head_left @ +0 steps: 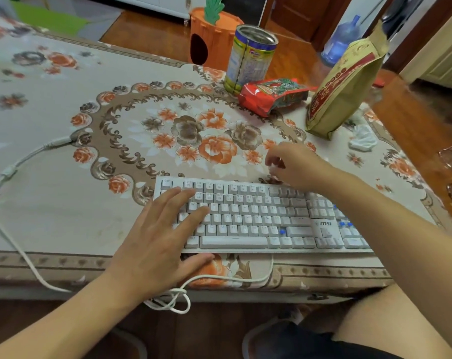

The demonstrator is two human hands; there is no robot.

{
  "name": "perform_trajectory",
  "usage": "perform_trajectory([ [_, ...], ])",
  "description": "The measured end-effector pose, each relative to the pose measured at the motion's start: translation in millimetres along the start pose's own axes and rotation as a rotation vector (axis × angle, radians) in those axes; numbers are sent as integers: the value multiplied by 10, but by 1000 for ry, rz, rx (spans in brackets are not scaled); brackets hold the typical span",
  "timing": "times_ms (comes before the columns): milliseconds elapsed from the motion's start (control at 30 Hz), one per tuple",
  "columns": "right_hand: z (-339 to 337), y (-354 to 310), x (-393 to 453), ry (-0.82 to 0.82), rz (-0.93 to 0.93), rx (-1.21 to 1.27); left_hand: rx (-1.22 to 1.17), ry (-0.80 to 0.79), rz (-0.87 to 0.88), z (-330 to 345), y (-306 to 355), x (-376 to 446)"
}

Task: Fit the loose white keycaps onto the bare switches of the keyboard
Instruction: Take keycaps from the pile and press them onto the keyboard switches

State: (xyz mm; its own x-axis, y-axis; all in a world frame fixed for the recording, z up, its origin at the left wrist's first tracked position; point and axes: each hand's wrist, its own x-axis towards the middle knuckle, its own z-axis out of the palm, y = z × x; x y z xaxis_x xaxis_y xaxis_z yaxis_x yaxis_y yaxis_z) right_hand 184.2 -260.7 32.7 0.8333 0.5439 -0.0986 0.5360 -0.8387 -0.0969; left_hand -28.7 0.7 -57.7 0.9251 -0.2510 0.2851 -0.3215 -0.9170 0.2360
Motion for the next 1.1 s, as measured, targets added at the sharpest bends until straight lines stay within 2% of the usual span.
perform_trajectory([
  [100,-75,-317,-408,243,-63,276,5,-5,1,6,-5,4],
  [233,38,-585,-1006,235,-244,336,13,-16,-5,9,-5,6],
  [300,135,-561,-1191,219,-242,366,13,-15,-3,10,-1,11],
  [367,227,-467,-1323,229,-159,417,8,-18,-3,7,5,19],
  [500,404,-301,-1477,243,-56,358,1,-21,-8,4,5,12],
  [900,615,-254,-1432,370,-181,192,0,-9,-2,2,6,12],
  [1100,628,-263,-1402,378,-207,139,6,-7,-1,1,11,16],
])
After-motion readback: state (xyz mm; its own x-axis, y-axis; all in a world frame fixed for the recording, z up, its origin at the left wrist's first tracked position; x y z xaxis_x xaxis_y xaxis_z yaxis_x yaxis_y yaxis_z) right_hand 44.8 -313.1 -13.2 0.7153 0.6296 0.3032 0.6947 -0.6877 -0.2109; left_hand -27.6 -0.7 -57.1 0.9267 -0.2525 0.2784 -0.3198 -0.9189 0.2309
